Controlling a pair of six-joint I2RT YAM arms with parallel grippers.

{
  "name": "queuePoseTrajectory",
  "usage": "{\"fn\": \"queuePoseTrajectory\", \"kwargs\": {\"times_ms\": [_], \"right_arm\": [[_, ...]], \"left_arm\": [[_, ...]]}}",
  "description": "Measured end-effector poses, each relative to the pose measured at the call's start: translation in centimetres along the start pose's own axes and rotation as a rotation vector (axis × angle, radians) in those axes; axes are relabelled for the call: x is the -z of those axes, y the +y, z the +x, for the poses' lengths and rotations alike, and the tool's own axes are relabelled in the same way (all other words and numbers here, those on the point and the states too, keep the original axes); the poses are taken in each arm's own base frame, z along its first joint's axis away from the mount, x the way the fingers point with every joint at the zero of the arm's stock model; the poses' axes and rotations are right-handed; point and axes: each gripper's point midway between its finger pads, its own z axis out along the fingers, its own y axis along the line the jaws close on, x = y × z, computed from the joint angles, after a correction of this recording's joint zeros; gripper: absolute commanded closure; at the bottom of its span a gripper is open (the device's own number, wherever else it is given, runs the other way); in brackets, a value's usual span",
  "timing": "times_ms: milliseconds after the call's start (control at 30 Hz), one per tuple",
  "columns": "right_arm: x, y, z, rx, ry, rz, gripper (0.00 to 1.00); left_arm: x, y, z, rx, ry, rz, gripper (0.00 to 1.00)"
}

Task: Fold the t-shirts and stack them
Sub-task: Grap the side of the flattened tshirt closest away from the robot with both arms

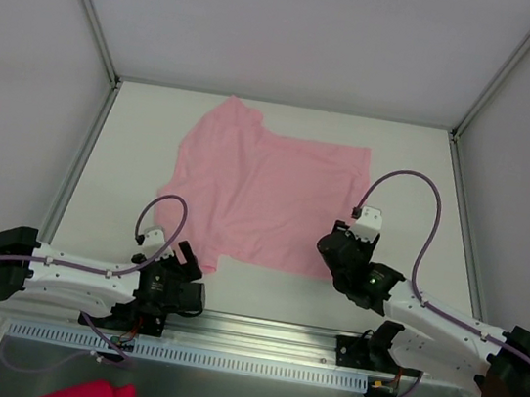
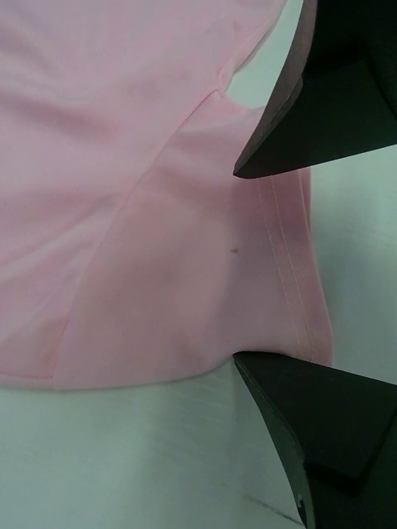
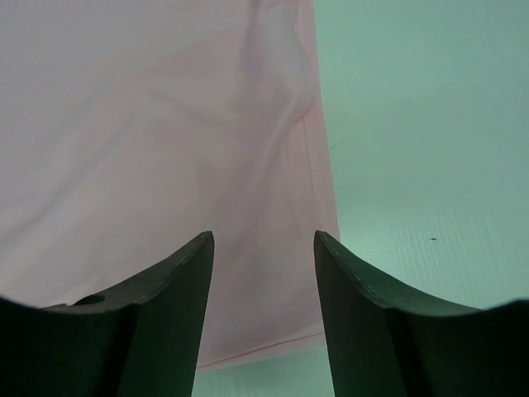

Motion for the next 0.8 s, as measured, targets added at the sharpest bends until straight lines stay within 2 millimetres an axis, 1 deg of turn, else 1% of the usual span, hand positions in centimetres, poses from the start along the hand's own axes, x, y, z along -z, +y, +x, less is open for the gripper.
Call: {"fn": "queuePoseTrajectory", "kwargs": {"times_ms": [100,267,367,467,633,800], "right_arm": [[0.0,-0.2,0.1,-0.001,-0.002,0.012,0.44],[0.0,-0.3,0.2,-0.017,0.003,0.020,0.44],[0.0,-0.4,0.6,-0.041,0.014,0.028,0.45],[-0.1,-0.8,1.5,-0.054,0.034,0.059,0.44],[-0.2,-2.3,3.1,-0.009,0.083,0.154,0.41],[-0.1,-2.8,3.8,0.000,0.109,0.194,0.41]], "left_arm": [[0.2,-0.9,0.4,0.002,0.004,0.039,0.14],[0.9,-1.3,1.0,-0.045,0.002,0.059,0.13],[1.6,-1.8,1.7,-0.076,0.023,0.061,0.12],[2.5,-1.9,2.1,-0.132,0.038,0.058,0.12],[4.2,-2.2,1.6,-0.227,0.039,0.077,0.12],[4.6,-1.0,0.9,-0.307,0.027,0.062,0.12]]}}
